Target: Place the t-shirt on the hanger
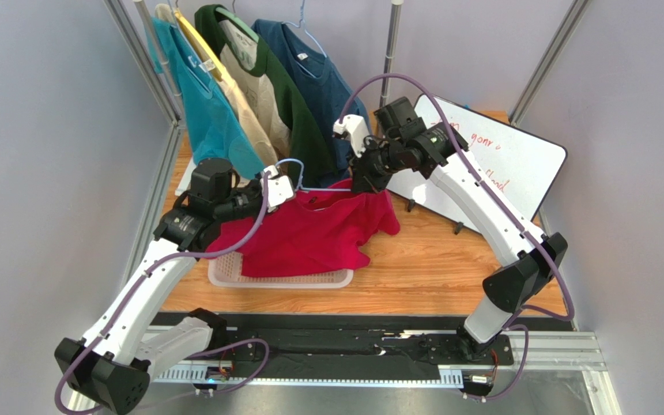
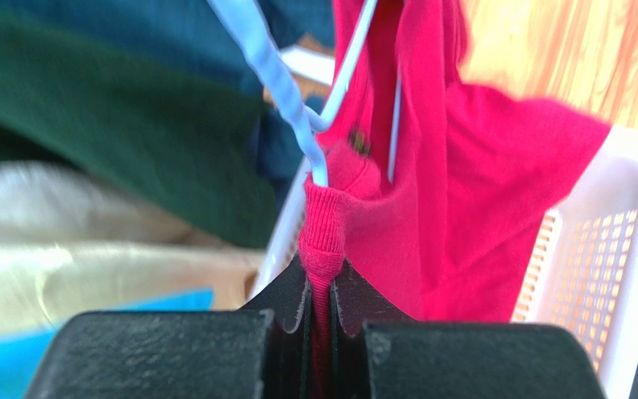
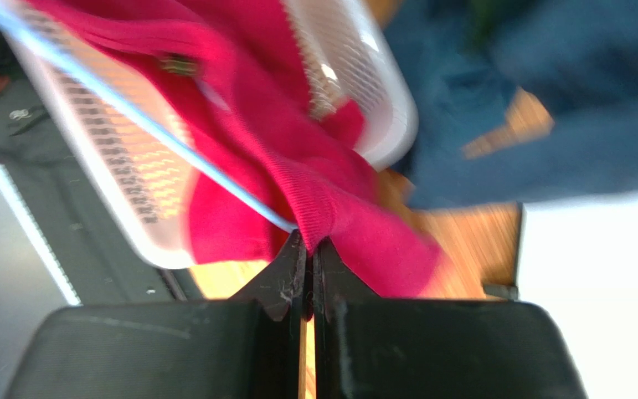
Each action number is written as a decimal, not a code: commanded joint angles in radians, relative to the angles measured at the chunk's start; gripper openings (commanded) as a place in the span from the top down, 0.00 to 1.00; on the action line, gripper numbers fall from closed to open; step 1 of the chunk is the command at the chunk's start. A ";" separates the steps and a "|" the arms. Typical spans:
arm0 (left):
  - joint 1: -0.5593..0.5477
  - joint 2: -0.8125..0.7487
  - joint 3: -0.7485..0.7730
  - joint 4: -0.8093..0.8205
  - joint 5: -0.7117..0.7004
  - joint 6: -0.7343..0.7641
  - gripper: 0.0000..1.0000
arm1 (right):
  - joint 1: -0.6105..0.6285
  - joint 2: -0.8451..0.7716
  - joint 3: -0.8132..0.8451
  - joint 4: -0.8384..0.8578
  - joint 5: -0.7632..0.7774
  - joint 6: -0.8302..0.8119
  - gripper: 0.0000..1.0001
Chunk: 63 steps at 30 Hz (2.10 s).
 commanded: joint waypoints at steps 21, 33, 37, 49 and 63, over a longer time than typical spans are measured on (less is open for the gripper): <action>-0.047 -0.115 -0.027 0.291 0.206 -0.210 1.00 | 0.106 -0.242 0.105 -0.053 -0.080 -0.400 0.22; -0.081 -0.084 0.064 0.168 0.241 -0.109 1.00 | 0.170 -0.151 0.075 -0.089 -0.150 -0.463 0.63; -0.096 -0.066 0.093 0.151 0.221 -0.117 1.00 | 0.195 -0.110 0.121 -0.073 -0.140 -0.440 0.68; 0.021 -0.104 0.148 -0.180 0.094 -0.046 0.78 | 0.084 -0.211 0.057 0.011 -0.135 -0.386 1.00; 0.151 -0.057 0.399 -0.314 0.300 -0.060 0.11 | 0.000 -0.251 0.101 0.011 -0.285 -0.336 1.00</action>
